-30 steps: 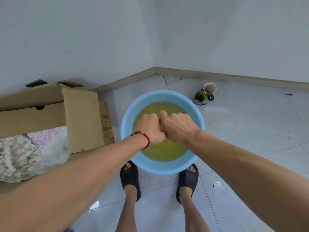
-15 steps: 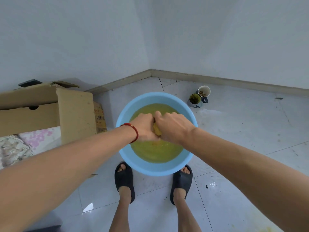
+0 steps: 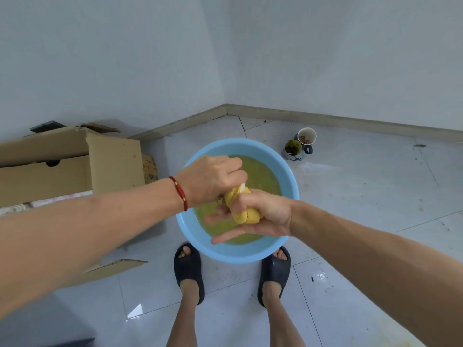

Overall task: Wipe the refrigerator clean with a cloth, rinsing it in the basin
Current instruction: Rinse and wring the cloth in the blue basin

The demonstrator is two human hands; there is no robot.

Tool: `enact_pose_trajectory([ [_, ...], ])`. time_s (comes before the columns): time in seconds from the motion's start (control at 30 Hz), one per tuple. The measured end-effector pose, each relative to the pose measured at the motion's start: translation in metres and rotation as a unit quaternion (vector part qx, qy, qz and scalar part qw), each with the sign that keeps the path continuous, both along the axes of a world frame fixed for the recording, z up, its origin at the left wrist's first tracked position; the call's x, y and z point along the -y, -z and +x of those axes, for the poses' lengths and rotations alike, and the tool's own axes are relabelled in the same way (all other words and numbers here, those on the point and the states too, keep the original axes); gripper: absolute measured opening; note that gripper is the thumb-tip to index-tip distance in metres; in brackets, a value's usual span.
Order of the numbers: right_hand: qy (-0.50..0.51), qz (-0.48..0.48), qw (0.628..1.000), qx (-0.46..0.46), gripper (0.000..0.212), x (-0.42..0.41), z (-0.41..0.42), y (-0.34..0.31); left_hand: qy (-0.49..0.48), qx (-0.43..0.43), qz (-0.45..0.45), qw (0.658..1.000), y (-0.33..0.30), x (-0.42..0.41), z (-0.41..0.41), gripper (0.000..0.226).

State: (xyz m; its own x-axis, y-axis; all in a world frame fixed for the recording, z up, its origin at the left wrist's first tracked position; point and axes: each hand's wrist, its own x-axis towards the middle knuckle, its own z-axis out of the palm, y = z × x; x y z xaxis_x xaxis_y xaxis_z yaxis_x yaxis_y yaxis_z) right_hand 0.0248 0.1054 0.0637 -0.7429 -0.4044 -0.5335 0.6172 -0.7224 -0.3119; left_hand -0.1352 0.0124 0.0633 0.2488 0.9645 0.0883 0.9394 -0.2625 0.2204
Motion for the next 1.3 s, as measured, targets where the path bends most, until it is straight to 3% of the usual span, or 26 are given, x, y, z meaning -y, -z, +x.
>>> enact_pose_trajectory([
  [0.07,0.017,-0.016,1.0,0.019,0.049,0.006,-0.001,-0.002,0.042,-0.036,-0.009,0.998,-0.002,0.001,-0.004,0.016],
  [0.1,0.001,-0.007,1.0,0.024,0.041,0.005,-0.003,-0.006,0.058,-0.049,-0.028,0.997,-0.003,0.001,-0.006,0.019],
  [0.17,-0.074,0.088,0.993,0.028,0.01,0.002,-0.008,-0.011,0.055,-0.08,-0.075,0.992,-0.005,0.004,-0.009,0.024],
  [0.23,-0.127,0.233,0.963,0.042,0.017,0.001,-0.012,-0.007,0.021,-0.117,-0.146,0.982,-0.007,0.004,-0.002,0.027],
  [0.33,-0.184,0.443,0.876,0.052,0.025,0.01,-0.018,-0.001,-0.056,-0.17,-0.288,0.941,-0.006,-0.002,0.019,0.023],
  [0.43,-0.251,0.62,0.743,-0.007,0.017,0.013,-0.018,0.005,-0.137,-0.112,-0.342,0.923,-0.002,-0.005,0.031,0.027],
  [0.5,-0.27,0.664,0.696,-0.033,0.012,0.011,-0.016,0.006,-0.186,-0.061,-0.372,0.907,0.003,-0.003,0.037,0.029],
  [0.67,-0.271,0.754,0.59,-0.098,0.033,0.01,-0.02,0.01,-0.313,0.058,-0.378,0.869,0.012,0.003,0.042,0.022],
  [0.8,-0.288,0.788,0.527,-0.137,0.034,0.009,-0.018,0.007,-0.355,0.116,-0.378,0.847,0.012,0.007,0.047,0.016],
  [1.0,-0.306,0.805,0.477,-0.176,0.033,0.003,-0.011,-0.027,-0.359,0.149,-0.392,0.834,-0.021,0.005,0.05,0.014],
  [1.13,-0.306,0.814,0.459,-0.181,0.037,0.0,-0.012,-0.067,-0.342,0.148,-0.383,0.845,-0.06,0.002,0.045,0.012],
  [1.2,-0.294,0.819,0.466,-0.16,0.038,-0.001,-0.013,-0.094,-0.314,0.146,-0.385,0.856,-0.091,-0.002,0.04,0.015],
  [1.3,-0.249,0.807,0.524,-0.114,0.045,0.004,-0.017,-0.153,-0.28,0.128,-0.377,0.873,-0.154,-0.001,0.024,0.012],
])
